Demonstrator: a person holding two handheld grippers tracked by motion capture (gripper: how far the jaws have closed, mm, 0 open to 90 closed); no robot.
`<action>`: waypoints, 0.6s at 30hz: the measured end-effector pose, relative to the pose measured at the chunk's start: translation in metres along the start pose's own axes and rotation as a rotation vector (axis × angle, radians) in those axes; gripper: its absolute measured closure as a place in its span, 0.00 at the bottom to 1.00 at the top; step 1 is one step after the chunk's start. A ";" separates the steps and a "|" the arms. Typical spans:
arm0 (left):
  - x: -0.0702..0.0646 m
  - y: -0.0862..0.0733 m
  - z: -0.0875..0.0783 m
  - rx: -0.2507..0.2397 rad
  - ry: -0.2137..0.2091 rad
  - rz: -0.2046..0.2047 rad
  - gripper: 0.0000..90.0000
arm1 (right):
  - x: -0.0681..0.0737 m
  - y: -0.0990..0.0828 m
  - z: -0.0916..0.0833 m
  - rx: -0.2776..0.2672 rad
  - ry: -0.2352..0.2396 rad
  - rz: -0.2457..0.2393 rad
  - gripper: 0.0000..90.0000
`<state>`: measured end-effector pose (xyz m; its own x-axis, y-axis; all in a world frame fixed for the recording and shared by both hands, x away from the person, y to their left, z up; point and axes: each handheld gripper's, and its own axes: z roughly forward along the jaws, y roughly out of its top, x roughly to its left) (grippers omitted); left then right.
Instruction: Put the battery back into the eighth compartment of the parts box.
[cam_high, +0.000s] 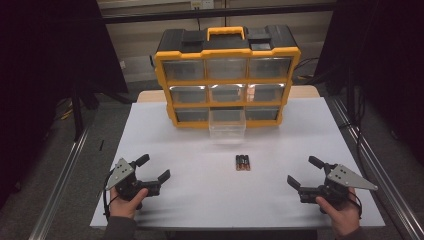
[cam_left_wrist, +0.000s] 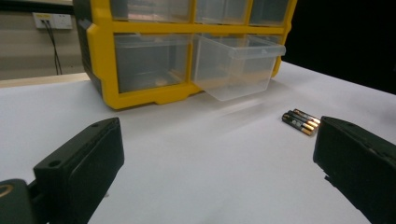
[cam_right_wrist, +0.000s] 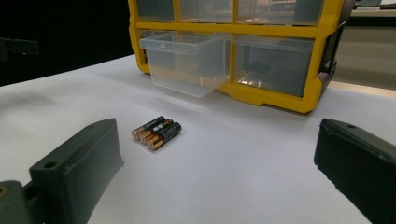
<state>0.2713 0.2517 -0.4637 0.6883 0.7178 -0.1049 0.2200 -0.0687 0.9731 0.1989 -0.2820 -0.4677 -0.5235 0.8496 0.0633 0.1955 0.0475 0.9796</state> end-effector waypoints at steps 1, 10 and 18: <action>-0.001 0.000 0.001 0.005 -0.001 0.007 0.02 | -0.001 0.000 0.000 0.002 0.004 0.003 0.00; -0.010 0.004 0.021 0.044 -0.037 0.051 0.02 | -0.001 0.001 -0.001 -0.006 0.003 -0.006 0.00; -0.026 0.008 0.045 0.079 -0.062 0.057 0.02 | 0.001 0.001 0.001 -0.001 0.017 -0.012 0.00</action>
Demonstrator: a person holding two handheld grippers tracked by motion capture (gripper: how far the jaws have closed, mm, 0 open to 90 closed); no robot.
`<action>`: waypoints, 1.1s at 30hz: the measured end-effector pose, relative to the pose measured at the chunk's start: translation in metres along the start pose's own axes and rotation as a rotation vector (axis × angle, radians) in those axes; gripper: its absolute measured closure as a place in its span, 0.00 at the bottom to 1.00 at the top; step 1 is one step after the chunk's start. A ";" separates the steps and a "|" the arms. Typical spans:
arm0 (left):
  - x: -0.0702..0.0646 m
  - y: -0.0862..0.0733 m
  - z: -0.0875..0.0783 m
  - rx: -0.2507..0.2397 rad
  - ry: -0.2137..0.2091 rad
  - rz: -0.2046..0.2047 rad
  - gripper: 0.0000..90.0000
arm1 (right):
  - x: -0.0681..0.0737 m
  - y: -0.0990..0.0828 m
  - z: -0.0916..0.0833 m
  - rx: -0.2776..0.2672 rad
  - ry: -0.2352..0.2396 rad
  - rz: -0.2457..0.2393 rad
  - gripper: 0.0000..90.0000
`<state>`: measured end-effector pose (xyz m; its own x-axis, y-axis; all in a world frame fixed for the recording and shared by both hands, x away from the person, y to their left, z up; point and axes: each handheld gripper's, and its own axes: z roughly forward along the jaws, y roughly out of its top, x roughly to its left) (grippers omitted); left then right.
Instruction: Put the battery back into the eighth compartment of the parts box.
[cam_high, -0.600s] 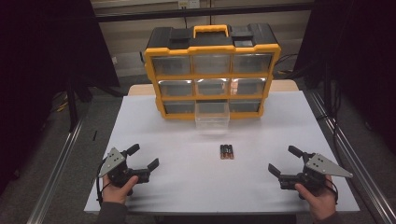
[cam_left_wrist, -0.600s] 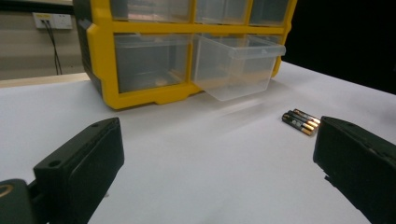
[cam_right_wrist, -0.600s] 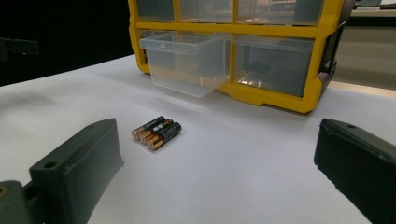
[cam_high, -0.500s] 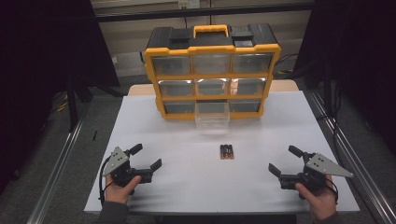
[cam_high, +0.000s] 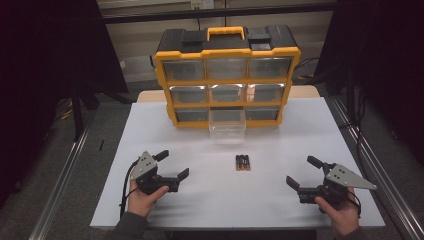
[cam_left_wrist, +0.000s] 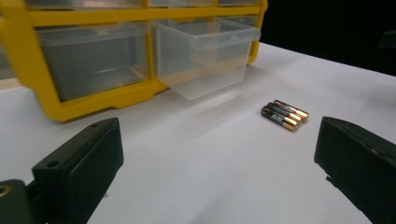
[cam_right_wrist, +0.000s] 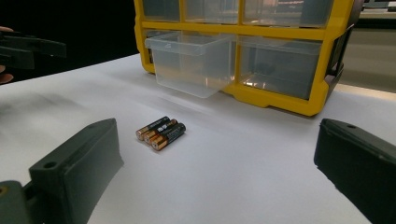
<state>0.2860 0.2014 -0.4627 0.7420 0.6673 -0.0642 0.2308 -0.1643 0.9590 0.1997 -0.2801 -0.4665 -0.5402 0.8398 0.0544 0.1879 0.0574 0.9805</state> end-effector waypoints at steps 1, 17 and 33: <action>-0.003 0.002 0.004 0.000 -0.025 -0.001 0.02 | 0.000 0.000 0.000 0.000 0.003 0.001 0.00; -0.018 0.015 0.045 0.038 -0.119 0.018 0.02 | 0.000 0.001 0.000 -0.002 0.017 -0.008 0.00; -0.036 0.026 0.081 0.061 -0.166 -0.004 0.02 | 0.000 0.002 -0.001 -0.015 0.019 -0.008 0.00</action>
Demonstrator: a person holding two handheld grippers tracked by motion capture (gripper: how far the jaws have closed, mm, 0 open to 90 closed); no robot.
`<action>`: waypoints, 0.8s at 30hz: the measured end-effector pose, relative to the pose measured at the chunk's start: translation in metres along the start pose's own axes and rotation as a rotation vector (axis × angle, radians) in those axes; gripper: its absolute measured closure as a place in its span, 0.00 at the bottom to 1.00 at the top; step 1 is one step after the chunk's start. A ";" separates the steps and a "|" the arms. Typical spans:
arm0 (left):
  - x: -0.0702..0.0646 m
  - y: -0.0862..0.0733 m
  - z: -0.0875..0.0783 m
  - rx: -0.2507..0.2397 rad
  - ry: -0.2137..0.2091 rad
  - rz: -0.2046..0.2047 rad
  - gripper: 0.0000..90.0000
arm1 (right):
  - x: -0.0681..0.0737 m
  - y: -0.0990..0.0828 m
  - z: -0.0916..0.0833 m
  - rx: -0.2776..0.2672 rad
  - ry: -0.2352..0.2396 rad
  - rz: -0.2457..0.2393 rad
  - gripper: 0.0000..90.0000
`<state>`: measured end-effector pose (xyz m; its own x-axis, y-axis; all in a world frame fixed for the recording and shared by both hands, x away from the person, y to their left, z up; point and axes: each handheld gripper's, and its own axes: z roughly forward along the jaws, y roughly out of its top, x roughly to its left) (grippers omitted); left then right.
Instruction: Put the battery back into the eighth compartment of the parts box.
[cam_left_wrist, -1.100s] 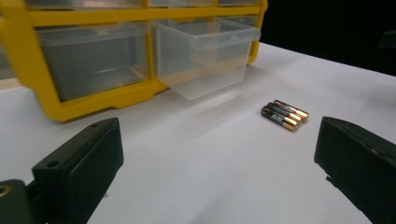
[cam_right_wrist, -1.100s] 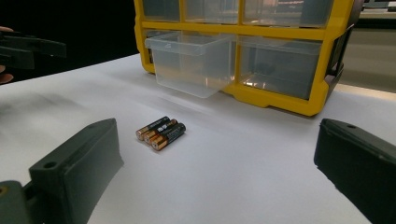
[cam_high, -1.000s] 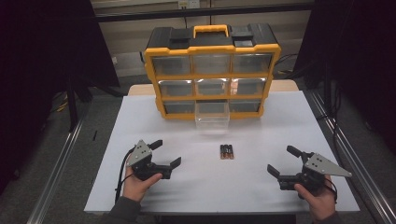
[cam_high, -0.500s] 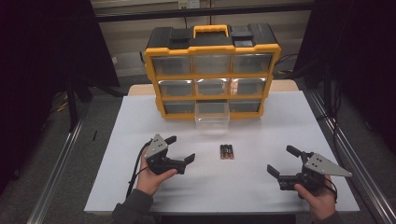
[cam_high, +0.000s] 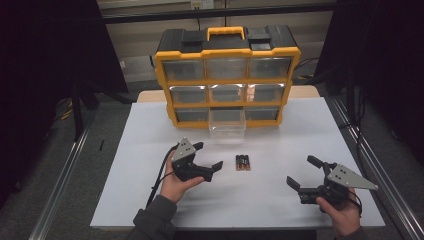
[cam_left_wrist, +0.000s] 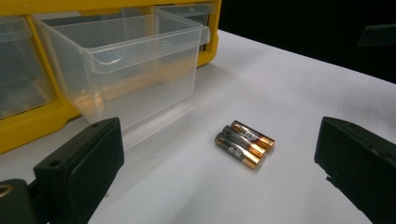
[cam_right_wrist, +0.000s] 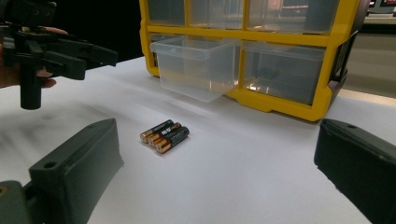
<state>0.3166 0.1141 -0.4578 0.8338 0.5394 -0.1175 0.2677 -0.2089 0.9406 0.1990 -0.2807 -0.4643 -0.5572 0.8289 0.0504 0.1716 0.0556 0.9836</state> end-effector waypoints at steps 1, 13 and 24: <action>-0.004 0.002 0.004 0.005 0.035 -0.006 0.02 | 0.000 0.000 0.000 -0.004 -0.003 0.003 0.00; -0.011 0.008 0.023 0.045 0.014 0.002 0.02 | 0.000 0.001 -0.001 -0.003 0.005 0.001 0.00; -0.015 0.009 0.041 0.084 -0.001 -0.010 0.02 | 0.000 0.001 -0.001 -0.010 0.002 0.002 0.00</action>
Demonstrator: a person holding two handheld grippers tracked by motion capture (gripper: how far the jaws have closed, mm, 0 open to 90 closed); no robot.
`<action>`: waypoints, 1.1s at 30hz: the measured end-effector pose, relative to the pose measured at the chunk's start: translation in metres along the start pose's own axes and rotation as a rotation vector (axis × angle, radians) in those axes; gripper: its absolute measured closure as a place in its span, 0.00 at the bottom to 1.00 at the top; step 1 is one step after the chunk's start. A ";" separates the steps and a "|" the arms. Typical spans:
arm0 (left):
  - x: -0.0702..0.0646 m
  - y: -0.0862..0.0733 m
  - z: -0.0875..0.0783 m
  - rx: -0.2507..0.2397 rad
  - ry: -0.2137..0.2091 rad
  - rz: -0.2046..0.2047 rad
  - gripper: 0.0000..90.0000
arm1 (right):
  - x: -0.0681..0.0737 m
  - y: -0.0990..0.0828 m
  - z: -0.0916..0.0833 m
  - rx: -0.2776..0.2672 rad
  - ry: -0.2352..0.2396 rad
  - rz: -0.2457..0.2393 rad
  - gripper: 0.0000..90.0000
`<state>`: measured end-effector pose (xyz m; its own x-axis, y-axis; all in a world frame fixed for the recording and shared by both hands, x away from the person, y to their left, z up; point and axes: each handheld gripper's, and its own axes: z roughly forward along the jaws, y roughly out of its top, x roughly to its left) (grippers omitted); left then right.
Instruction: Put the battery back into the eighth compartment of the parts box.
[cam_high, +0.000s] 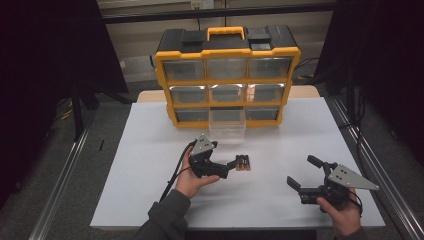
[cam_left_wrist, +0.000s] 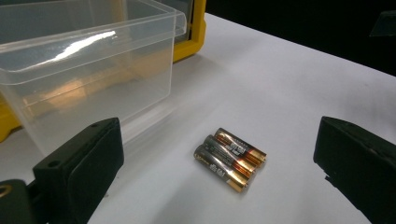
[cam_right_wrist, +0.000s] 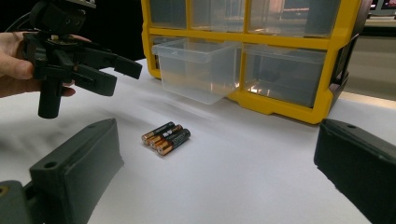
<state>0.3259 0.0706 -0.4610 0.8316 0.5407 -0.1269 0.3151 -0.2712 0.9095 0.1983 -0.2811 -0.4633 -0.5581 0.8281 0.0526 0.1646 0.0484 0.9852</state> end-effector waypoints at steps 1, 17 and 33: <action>0.000 0.000 0.000 0.000 0.000 0.000 0.03 | 0.000 0.000 0.000 0.000 0.000 0.000 0.00; 0.001 0.009 0.015 0.101 0.027 -0.005 0.23 | -0.001 0.000 -0.001 -0.004 -0.001 0.002 0.00; -0.007 0.012 0.039 0.292 0.062 0.009 0.46 | -0.002 0.000 -0.002 -0.008 0.005 0.001 0.00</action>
<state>0.3418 0.0322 -0.4646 0.8080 0.5828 -0.0869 0.4339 -0.4886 0.7570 0.1978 -0.2836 -0.4629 -0.5623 0.8252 0.0544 0.1590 0.0433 0.9863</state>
